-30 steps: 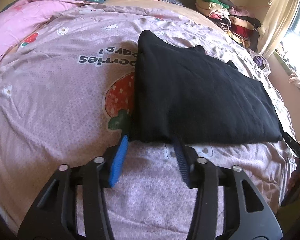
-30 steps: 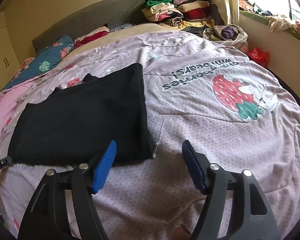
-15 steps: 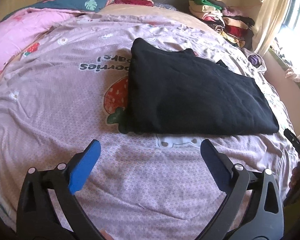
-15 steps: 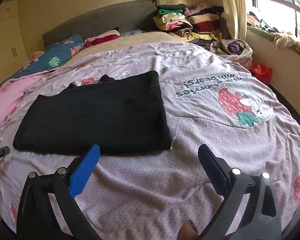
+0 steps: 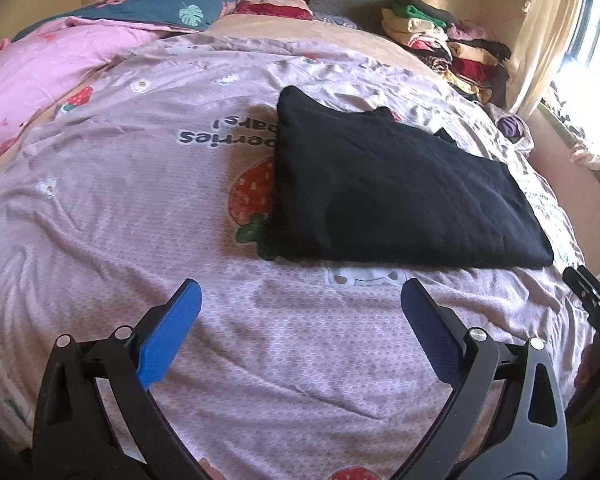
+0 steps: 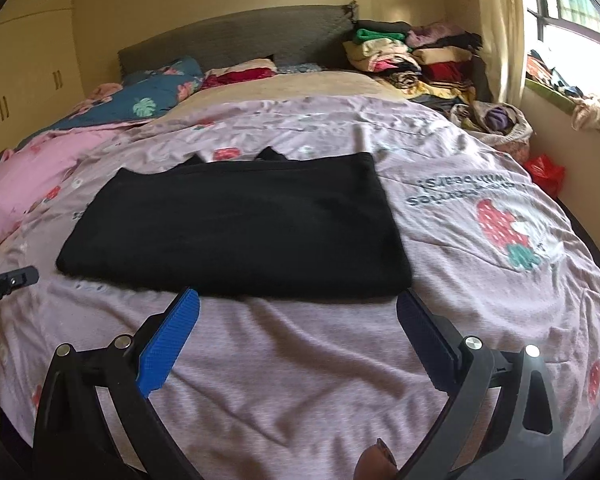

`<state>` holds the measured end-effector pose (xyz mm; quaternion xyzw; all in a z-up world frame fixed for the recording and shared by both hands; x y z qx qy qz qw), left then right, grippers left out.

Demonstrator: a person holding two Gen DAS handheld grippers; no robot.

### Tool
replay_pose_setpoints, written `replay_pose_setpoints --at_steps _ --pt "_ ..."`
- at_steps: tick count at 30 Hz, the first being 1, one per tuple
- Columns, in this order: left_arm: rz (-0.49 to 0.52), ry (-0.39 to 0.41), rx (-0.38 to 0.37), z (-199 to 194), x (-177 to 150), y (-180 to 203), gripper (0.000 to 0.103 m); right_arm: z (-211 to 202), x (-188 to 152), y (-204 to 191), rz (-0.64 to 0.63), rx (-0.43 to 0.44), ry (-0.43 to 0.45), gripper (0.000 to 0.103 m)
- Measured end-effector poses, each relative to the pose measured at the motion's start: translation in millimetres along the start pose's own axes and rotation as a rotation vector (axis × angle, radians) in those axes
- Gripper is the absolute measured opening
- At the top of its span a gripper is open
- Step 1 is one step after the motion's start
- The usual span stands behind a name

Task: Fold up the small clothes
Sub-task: 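Pull both open grippers back from the folded shirt, then move both grippers back toward the folded black shirt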

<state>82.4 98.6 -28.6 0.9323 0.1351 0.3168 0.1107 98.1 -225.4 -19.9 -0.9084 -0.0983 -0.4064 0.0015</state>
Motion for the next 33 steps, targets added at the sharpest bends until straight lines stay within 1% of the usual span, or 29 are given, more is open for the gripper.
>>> replay_pose_setpoints --at_steps 7,12,19,25,30,33 --pt "-0.011 0.023 0.008 -9 6 -10 0.093 1 9 -38 -0.062 0.046 0.008 0.098" --pt "-0.009 0.056 0.037 -16 12 -16 0.093 1 15 -68 -0.11 0.08 0.016 0.098" --pt "-0.017 0.083 0.067 -21 18 -26 0.093 4 19 -103 -0.183 0.114 0.017 0.098" --pt "-0.036 0.077 0.073 -19 24 -34 0.093 10 22 -124 -0.229 0.132 0.017 0.098" --pt "-0.048 0.077 0.102 -11 38 -40 0.093 19 26 -143 -0.276 0.136 0.009 0.098" --pt "-0.044 0.073 0.1 -5 47 -37 0.093 23 27 -154 -0.308 0.137 0.009 0.098"
Point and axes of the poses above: each gripper's, at about its wrist camera, not at the fingertips, and z roughly the way its jaws point, y to its right, x to its top, the point moved 3 cm from there along z, roughly the way its jaws point, and after that the axes turned 10 degrees about -z, right-handed, at the moved point
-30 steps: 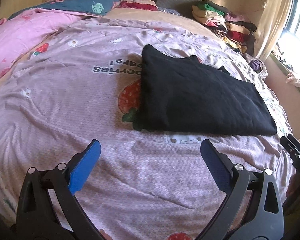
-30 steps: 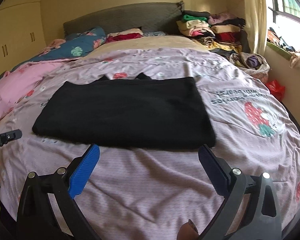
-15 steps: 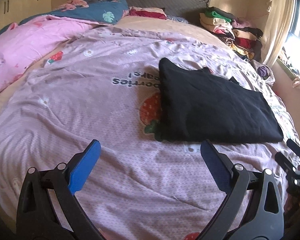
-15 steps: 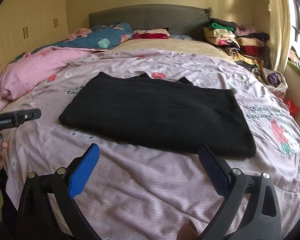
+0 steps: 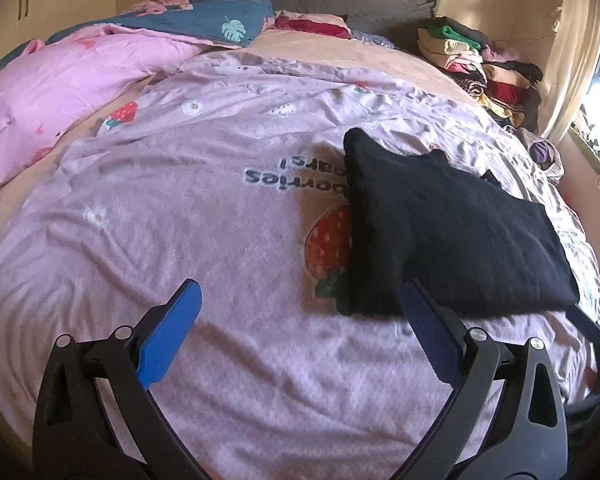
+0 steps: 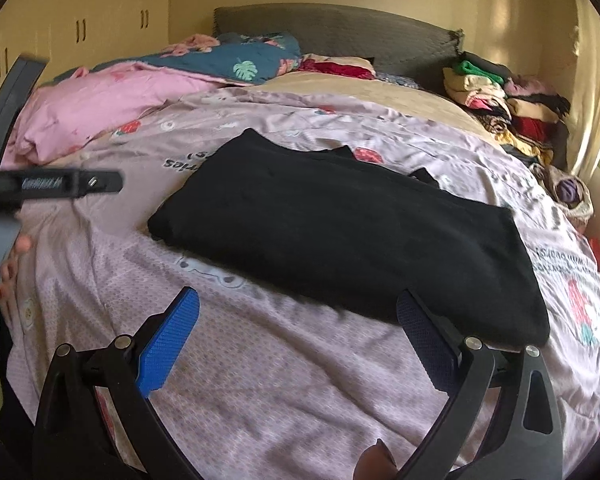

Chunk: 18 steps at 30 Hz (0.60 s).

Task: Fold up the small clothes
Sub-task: 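Move both grippers back toward the folded black shirt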

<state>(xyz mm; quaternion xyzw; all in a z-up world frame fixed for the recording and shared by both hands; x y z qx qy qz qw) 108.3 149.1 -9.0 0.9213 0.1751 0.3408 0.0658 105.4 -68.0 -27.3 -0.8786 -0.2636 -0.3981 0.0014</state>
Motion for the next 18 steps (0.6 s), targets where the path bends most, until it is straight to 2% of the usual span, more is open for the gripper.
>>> replay_pose_setpoints --at_steps 5,18 --pt "0.038 -0.02 0.038 23 15 11 0.093 15 9 -18 -0.062 0.002 -0.016 0.098" --pt "0.117 -0.022 0.054 64 52 39 0.093 50 27 -45 -0.198 -0.011 -0.045 0.098"
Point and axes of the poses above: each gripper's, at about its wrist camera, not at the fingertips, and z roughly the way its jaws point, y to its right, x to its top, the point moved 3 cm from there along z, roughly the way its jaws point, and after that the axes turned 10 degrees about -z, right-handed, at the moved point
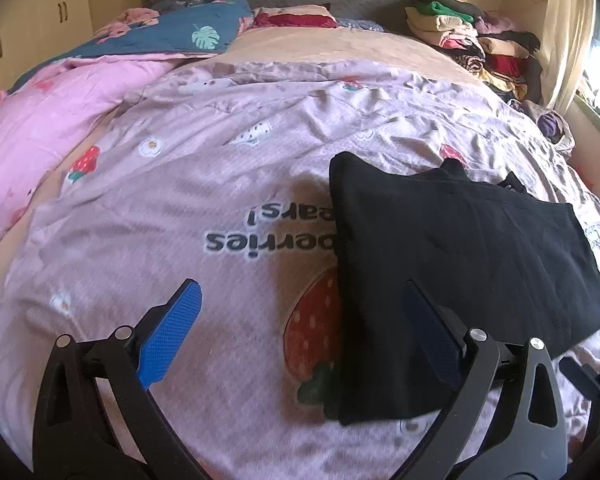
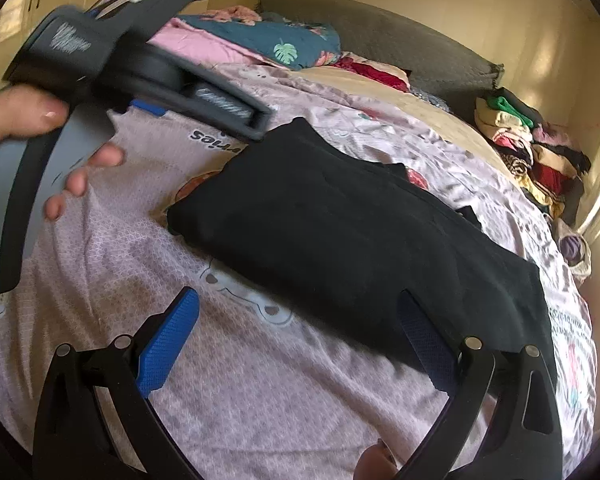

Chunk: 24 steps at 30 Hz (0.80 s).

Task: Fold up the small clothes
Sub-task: 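Move both grippers back toward the folded black shirt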

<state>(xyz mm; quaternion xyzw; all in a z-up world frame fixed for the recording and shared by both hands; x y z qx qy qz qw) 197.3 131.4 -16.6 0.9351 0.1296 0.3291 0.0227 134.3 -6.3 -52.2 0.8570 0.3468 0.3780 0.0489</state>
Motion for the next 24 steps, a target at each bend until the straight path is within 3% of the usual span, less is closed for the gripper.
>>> replay_pose_setpoints --at_steps 14,24 --pt "0.0 -0.026 -0.001 36 27 2 0.093 56 13 -11 -0.118 -0.025 -0.075 0.098" --pt "-0.012 -0.044 -0.001 59 47 -1 0.093 87 30 -9 -0.157 -0.062 -0.081 0.098"
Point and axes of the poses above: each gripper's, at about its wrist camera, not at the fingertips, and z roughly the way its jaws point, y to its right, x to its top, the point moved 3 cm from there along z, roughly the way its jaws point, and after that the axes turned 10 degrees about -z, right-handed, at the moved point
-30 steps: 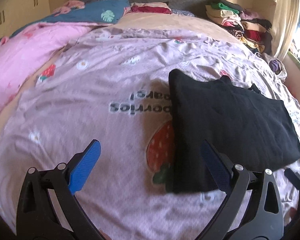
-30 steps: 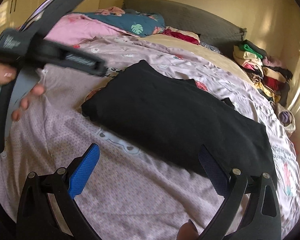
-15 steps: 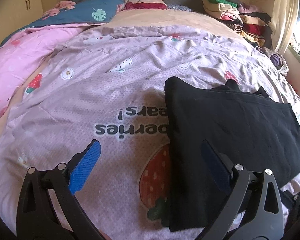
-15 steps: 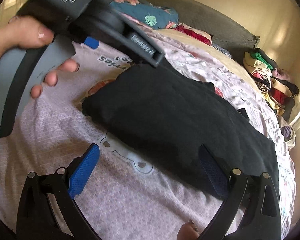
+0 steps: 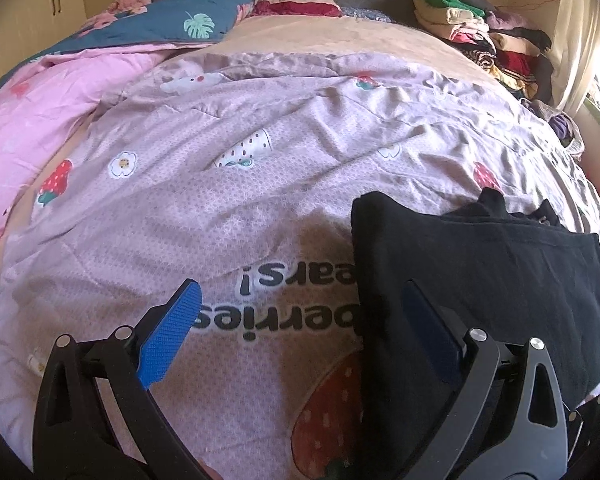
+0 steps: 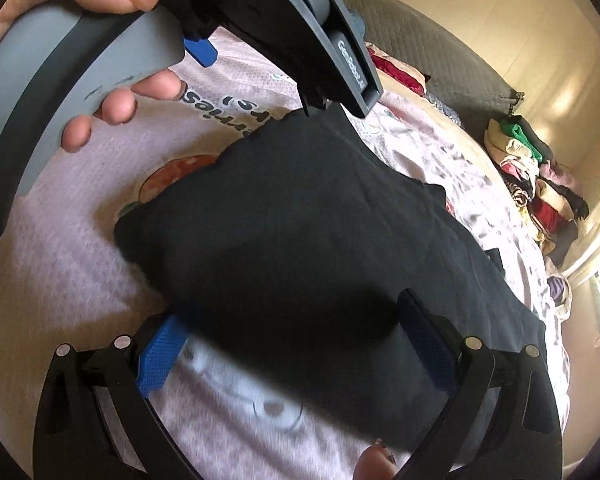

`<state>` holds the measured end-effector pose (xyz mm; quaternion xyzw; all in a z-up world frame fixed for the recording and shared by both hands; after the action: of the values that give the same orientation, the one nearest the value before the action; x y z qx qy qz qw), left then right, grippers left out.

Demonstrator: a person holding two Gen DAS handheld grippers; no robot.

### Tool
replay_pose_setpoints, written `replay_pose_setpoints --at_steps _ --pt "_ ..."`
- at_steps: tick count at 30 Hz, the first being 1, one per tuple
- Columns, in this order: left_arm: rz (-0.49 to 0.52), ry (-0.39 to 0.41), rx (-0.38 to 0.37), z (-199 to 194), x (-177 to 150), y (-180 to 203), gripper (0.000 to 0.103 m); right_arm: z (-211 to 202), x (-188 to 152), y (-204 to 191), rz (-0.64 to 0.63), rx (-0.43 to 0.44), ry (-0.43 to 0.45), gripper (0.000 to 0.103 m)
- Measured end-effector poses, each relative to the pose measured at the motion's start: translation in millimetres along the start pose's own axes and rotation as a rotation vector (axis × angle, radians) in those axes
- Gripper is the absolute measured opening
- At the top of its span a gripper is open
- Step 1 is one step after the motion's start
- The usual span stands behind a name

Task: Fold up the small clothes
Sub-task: 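Move both grippers back toward the folded black shirt, then close both grippers on one edge of the folded black shirt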

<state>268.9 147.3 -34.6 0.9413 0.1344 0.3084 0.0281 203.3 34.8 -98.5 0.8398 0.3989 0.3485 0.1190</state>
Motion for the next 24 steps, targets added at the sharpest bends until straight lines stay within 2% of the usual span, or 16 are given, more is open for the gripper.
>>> replay_pose_setpoints --at_steps 4,8,10,11,12,13,14,15,16,19,24 --pt "-0.009 -0.011 -0.014 5 6 1 0.093 7 7 5 -0.007 -0.014 0.011 0.098" --pt "-0.004 -0.019 -0.024 10 11 5 0.093 6 14 7 -0.03 -0.063 0.047 0.096" --pt "-0.011 -0.027 -0.034 13 11 6 0.093 -1 15 8 -0.041 -0.074 0.093 0.078" --pt "-0.016 -0.034 -0.041 15 12 7 0.093 -4 16 9 -0.042 -0.076 0.105 0.075" --pt "-0.019 -0.038 -0.046 16 12 7 0.093 -9 15 10 -0.045 -0.085 0.129 0.066" --pt "-0.024 -0.047 -0.056 18 12 8 0.093 -14 15 10 -0.049 -0.087 0.144 0.054" --pt "-0.031 -0.057 -0.07 19 13 9 0.093 -18 15 9 -0.055 -0.089 0.16 0.048" --pt "-0.037 -0.065 -0.085 19 12 10 0.093 -23 14 9 -0.066 -0.095 0.175 0.033" --pt "-0.041 -0.073 -0.095 20 11 11 0.093 -26 13 9 -0.076 -0.105 0.182 0.024" --pt "-0.042 -0.122 -0.143 23 7 18 0.093 -34 9 10 -0.078 -0.115 0.187 0.018" --pt "-0.044 -0.168 -0.179 30 -3 28 0.093 -44 2 22 -0.037 -0.126 0.215 0.015"
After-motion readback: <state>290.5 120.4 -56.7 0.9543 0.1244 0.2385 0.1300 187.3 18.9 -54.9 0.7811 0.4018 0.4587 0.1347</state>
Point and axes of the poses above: each gripper's, at about its wrist camera, not at the fingertips, and z roughly the way its jaws point, y to its right, x to its top, the point moved 3 cm from there along z, roughly the way its jaws point, and after that the axes turned 10 degrees about -z, right-handed, at the moved point
